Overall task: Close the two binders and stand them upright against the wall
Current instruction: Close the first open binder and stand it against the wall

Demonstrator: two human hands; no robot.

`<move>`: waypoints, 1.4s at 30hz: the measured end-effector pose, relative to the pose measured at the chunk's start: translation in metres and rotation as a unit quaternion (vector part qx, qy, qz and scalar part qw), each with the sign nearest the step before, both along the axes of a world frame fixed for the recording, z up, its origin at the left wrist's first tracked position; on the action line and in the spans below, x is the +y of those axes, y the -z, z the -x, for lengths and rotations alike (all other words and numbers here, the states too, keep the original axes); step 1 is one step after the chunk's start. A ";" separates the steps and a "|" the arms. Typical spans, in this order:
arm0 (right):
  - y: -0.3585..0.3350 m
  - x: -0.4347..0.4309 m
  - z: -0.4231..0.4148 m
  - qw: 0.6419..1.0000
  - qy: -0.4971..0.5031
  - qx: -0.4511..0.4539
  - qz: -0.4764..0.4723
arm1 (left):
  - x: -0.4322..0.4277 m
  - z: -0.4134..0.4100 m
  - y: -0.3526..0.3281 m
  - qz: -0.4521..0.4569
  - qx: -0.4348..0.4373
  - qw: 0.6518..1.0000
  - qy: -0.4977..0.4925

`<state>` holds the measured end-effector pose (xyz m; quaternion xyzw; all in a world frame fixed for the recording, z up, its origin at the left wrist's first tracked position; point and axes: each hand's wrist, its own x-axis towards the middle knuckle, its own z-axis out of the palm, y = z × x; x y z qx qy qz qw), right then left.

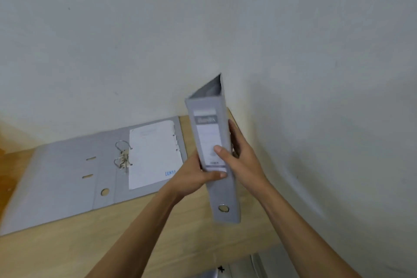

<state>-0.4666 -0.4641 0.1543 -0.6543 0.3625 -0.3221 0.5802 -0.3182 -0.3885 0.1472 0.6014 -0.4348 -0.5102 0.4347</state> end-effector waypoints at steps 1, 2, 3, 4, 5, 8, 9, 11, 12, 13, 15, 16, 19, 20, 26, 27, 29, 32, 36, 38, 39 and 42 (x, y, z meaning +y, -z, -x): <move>0.003 -0.006 0.004 1.000 0.023 -0.010 0.011 | -0.010 -0.001 0.005 0.006 -0.022 1.000 -0.002; 0.007 -0.009 0.008 0.999 0.034 -0.013 0.012 | -0.018 -0.002 0.009 0.009 -0.036 0.999 -0.006; 0.011 -0.012 0.013 0.999 0.037 -0.006 0.010 | -0.024 -0.002 0.012 0.011 -0.043 0.999 -0.008; 0.015 -0.014 0.016 0.999 0.037 0.002 0.000 | -0.029 -0.002 0.015 0.010 -0.050 0.999 -0.005; 0.021 -0.017 0.020 0.999 0.043 0.011 -0.010 | -0.036 -0.001 0.018 0.010 -0.056 0.998 0.001; 0.030 -0.029 0.029 0.995 0.085 0.030 -0.030 | -0.057 0.002 0.027 0.023 -0.080 0.996 0.018; 0.033 -0.033 0.031 0.994 0.095 0.037 -0.037 | -0.064 0.002 0.029 0.021 -0.083 0.996 0.026; 0.038 -0.040 0.034 0.991 0.101 0.058 -0.059 | -0.078 0.001 0.033 0.012 -0.077 0.996 0.047; 0.041 -0.041 0.034 0.989 0.104 0.071 -0.075 | -0.083 0.000 0.035 0.006 -0.079 0.995 0.059; 0.044 -0.043 0.034 0.986 0.109 0.083 -0.092 | -0.091 -0.001 0.037 0.001 -0.081 0.994 0.069; 0.048 -0.047 0.033 0.977 0.133 0.091 -0.143 | -0.103 -0.002 0.042 -0.008 -0.083 0.993 0.081; 0.050 -0.049 0.032 0.970 0.149 0.086 -0.171 | -0.110 -0.002 0.045 -0.008 -0.084 0.993 0.083; 0.053 -0.058 0.025 0.955 0.203 0.057 -0.209 | -0.131 0.000 0.050 -0.003 -0.083 0.993 0.082; 0.053 -0.064 0.021 0.948 0.224 0.042 -0.223 | -0.141 0.001 0.052 -0.001 -0.084 0.993 0.081; 0.045 -0.090 0.004 0.920 0.297 -0.026 -0.252 | -0.179 0.010 0.056 -0.004 -0.081 0.995 0.054; 0.047 -0.094 0.002 0.916 0.299 -0.031 -0.267 | -0.183 0.012 0.057 -0.005 -0.080 0.995 0.055; 0.051 -0.103 0.000 0.910 0.304 -0.040 -0.280 | -0.192 0.013 0.060 -0.008 -0.078 0.995 0.053; 0.053 -0.116 -0.003 0.902 0.314 -0.047 -0.294 | -0.206 0.008 0.061 -0.019 -0.071 0.996 0.057; 0.058 -0.125 -0.009 0.901 0.312 -0.040 -0.298 | -0.218 -0.001 0.060 -0.031 -0.075 0.994 0.077; 0.058 -0.127 -0.011 0.899 0.315 -0.050 -0.299 | -0.221 -0.003 0.062 -0.030 -0.075 0.994 0.079; 0.058 -0.127 -0.012 0.899 0.316 -0.050 -0.300 | -0.221 -0.004 0.063 -0.027 -0.079 0.993 0.081; 0.058 -0.126 -0.011 0.897 0.315 -0.049 -0.305 | -0.219 -0.001 0.065 -0.022 -0.093 0.993 0.076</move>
